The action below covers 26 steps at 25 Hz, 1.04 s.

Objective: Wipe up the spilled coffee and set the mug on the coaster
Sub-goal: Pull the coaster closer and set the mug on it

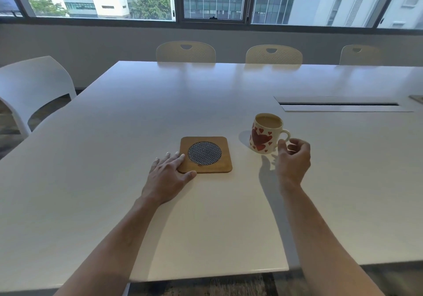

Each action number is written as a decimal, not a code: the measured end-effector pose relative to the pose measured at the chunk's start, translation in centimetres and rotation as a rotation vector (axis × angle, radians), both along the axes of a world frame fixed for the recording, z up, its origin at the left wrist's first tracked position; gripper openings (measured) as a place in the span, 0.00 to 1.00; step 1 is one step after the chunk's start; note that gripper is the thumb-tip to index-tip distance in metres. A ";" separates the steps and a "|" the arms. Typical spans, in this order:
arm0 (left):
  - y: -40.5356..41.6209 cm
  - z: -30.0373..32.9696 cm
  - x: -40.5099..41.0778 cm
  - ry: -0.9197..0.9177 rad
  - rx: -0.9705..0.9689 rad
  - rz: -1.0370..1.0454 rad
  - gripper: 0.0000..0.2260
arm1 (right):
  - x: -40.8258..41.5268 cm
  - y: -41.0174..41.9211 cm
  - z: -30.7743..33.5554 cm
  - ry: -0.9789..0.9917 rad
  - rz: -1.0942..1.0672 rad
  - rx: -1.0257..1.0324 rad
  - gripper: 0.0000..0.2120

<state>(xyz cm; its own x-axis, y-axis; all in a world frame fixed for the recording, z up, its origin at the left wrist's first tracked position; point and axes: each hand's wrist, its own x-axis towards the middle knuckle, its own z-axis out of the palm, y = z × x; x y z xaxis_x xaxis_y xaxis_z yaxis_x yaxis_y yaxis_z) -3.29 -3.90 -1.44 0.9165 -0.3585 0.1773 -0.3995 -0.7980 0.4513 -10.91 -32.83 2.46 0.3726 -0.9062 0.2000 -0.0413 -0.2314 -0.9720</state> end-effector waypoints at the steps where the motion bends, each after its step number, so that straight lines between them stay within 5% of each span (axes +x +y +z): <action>1: 0.0 0.0 0.0 0.001 0.008 -0.002 0.33 | 0.3 -0.6 -0.1 0.008 0.001 0.008 0.15; 8: 0.0 0.0 0.1 0.015 -0.009 -0.006 0.32 | 2.0 -3.0 -0.9 0.022 0.249 0.028 0.11; 26: 0.1 0.1 0.1 0.014 -0.039 -0.003 0.32 | 2.6 -4.9 -1.6 -0.014 0.272 0.012 0.06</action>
<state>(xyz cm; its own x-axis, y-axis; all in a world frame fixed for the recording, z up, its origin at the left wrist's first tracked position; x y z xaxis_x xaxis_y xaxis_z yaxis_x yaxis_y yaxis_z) -3.21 -3.78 -1.37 0.9181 -0.3539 0.1785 -0.3949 -0.7785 0.4878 -8.29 -37.69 0.84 0.6001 -0.7753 0.1968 0.0346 -0.2206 -0.9747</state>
